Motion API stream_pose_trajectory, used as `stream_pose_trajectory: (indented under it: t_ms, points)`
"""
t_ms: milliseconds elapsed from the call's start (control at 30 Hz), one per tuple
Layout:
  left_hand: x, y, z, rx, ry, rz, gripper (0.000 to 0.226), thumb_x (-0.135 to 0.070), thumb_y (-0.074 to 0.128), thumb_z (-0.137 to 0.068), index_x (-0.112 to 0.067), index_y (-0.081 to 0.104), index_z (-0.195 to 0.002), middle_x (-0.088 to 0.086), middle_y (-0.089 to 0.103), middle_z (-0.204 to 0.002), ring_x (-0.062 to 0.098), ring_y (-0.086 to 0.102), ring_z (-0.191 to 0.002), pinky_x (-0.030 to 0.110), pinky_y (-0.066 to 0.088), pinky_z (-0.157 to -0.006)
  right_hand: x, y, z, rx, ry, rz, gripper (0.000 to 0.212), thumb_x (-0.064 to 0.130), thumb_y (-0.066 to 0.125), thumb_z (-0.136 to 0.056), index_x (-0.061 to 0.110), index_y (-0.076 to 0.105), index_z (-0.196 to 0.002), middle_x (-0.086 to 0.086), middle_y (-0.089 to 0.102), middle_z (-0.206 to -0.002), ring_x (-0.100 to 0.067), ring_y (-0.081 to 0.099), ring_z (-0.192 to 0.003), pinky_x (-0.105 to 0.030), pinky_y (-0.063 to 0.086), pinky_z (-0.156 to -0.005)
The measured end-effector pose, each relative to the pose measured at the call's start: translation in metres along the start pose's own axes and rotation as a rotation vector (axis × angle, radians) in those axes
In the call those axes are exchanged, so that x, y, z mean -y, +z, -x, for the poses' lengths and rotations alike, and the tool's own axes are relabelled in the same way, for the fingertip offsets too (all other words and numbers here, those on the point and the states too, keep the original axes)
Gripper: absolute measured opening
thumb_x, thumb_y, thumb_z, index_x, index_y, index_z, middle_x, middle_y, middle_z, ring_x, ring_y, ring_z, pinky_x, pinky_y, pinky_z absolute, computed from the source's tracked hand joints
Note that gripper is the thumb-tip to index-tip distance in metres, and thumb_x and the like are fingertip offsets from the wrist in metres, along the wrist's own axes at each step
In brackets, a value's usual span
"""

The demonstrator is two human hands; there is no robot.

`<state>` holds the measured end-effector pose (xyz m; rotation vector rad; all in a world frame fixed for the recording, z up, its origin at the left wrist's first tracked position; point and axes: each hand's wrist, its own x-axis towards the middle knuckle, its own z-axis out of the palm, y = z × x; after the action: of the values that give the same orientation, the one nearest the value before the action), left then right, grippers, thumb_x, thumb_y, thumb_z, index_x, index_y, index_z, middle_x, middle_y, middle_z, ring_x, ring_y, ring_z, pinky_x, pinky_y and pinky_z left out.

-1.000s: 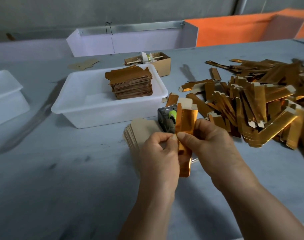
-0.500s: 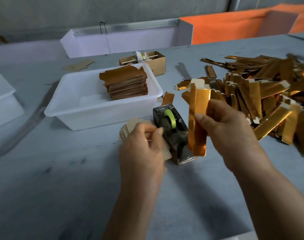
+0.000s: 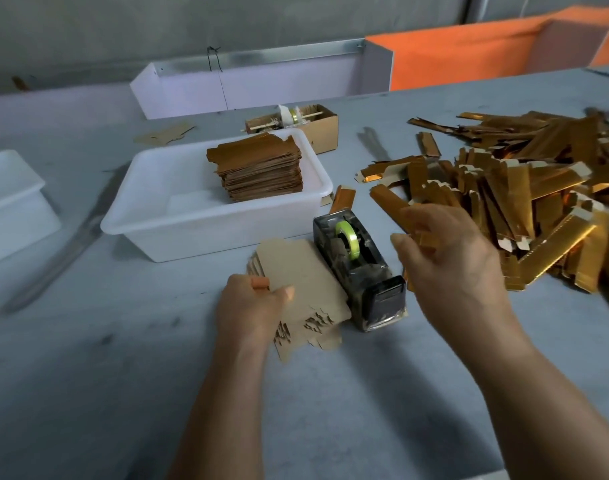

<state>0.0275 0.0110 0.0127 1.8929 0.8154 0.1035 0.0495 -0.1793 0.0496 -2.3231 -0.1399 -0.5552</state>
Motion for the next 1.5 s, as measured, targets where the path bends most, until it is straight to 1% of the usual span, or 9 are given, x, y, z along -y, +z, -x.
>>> stream_pose_trajectory:
  t_ms: [133, 267, 467, 567, 767, 933, 1067, 1233, 1500]
  points:
    - [0.004, -0.008, -0.002, 0.090, -0.067, 0.266, 0.017, -0.007, 0.069, -0.085, -0.001, 0.068, -0.102, 0.009, 0.066, -0.075, 0.014, 0.053, -0.051, 0.024, 0.045, -0.059, 0.008, -0.001, 0.008, 0.046, 0.002, -0.094, 0.027, 0.027, 0.057, -0.091, 0.024, 0.060, -0.119, 0.004, 0.055, -0.127, 0.001, 0.048, -0.088, 0.006, 0.036, -0.056]
    - [0.007, -0.023, 0.003, 0.012, 0.014, 0.396, 0.007, -0.006, 0.067, -0.086, -0.010, 0.067, -0.081, -0.002, 0.063, -0.056, 0.003, 0.049, -0.037, 0.014, 0.039, -0.041, 0.010, -0.003, 0.015, 0.074, 0.093, -0.151, 0.028, 0.032, 0.055, -0.091, 0.028, 0.060, -0.118, 0.008, 0.059, -0.121, 0.014, 0.044, -0.075, 0.000, 0.035, -0.049]
    - [-0.016, -0.030, 0.035, 0.214, 0.224, 0.549, 0.004, -0.007, 0.064, -0.086, -0.009, 0.068, -0.085, -0.006, 0.067, -0.059, 0.000, 0.050, -0.041, 0.013, 0.040, -0.044, 0.030, 0.004, 0.024, 0.242, 0.242, -0.512, 0.028, 0.042, 0.058, -0.084, 0.032, 0.060, -0.110, 0.021, 0.064, -0.091, 0.002, 0.061, -0.088, -0.011, 0.049, -0.067]
    - [-0.022, -0.026, 0.048, 0.300, 0.252, 0.559, 0.006, -0.007, 0.064, -0.086, -0.010, 0.069, -0.084, -0.002, 0.072, -0.069, 0.006, 0.058, -0.053, 0.019, 0.046, -0.051, 0.033, 0.006, 0.023, 0.296, 0.384, -0.714, 0.013, 0.029, 0.064, -0.085, 0.031, 0.063, -0.098, 0.013, 0.065, -0.073, 0.000, 0.063, -0.074, -0.013, 0.049, -0.058]
    - [-0.027, -0.007, 0.062, 0.282, 0.248, 0.513, 0.030, -0.016, 0.081, -0.071, -0.013, 0.070, -0.099, 0.008, 0.075, -0.089, 0.030, 0.072, -0.083, 0.042, 0.061, -0.067, 0.025, 0.000, 0.030, 0.371, 0.462, -0.898, 0.009, 0.011, 0.066, -0.082, 0.016, 0.067, -0.089, 0.003, 0.055, -0.060, -0.010, 0.060, -0.065, -0.033, 0.055, -0.072]
    - [-0.026, 0.006, 0.064, 0.225, 0.292, 0.442, 0.023, -0.015, 0.079, -0.076, -0.022, 0.072, -0.097, -0.001, 0.075, -0.084, 0.021, 0.072, -0.078, 0.029, 0.057, -0.055, 0.020, -0.007, 0.035, 0.376, 0.452, -0.893, 0.004, 0.012, 0.065, -0.082, 0.016, 0.068, -0.084, -0.014, 0.063, -0.076, -0.008, 0.062, -0.065, -0.023, 0.055, -0.061]
    - [-0.025, 0.008, 0.064, 0.252, 0.265, 0.422, 0.023, -0.019, 0.081, -0.073, -0.023, 0.072, -0.094, -0.001, 0.075, -0.084, 0.022, 0.071, -0.081, 0.038, 0.060, -0.062, 0.017, -0.008, 0.038, 0.373, 0.440, -0.861, 0.006, 0.015, 0.064, -0.083, 0.019, 0.068, -0.081, -0.018, 0.063, -0.084, -0.008, 0.062, -0.068, -0.018, 0.055, -0.058]
    - [-0.021, 0.010, 0.064, 0.311, 0.185, 0.487, 0.041, -0.029, 0.075, -0.058, -0.017, 0.072, -0.097, 0.005, 0.076, -0.087, 0.031, 0.071, -0.086, 0.053, 0.059, -0.072, 0.014, -0.007, 0.039, 0.355, 0.409, -0.813, 0.005, 0.017, 0.066, -0.081, 0.020, 0.068, -0.079, -0.011, 0.062, -0.076, -0.005, 0.060, -0.066, -0.013, 0.049, -0.056]
    - [-0.015, 0.019, 0.066, 0.248, 0.216, 0.493, 0.021, -0.019, 0.081, -0.074, -0.020, 0.074, -0.094, -0.002, 0.076, -0.080, 0.017, 0.072, -0.079, 0.036, 0.057, -0.066, 0.024, -0.008, 0.050, 0.147, 0.084, -0.294, 0.006, 0.033, 0.061, -0.084, 0.029, 0.063, -0.087, 0.015, 0.059, -0.081, -0.001, 0.054, -0.073, -0.003, 0.042, -0.053]
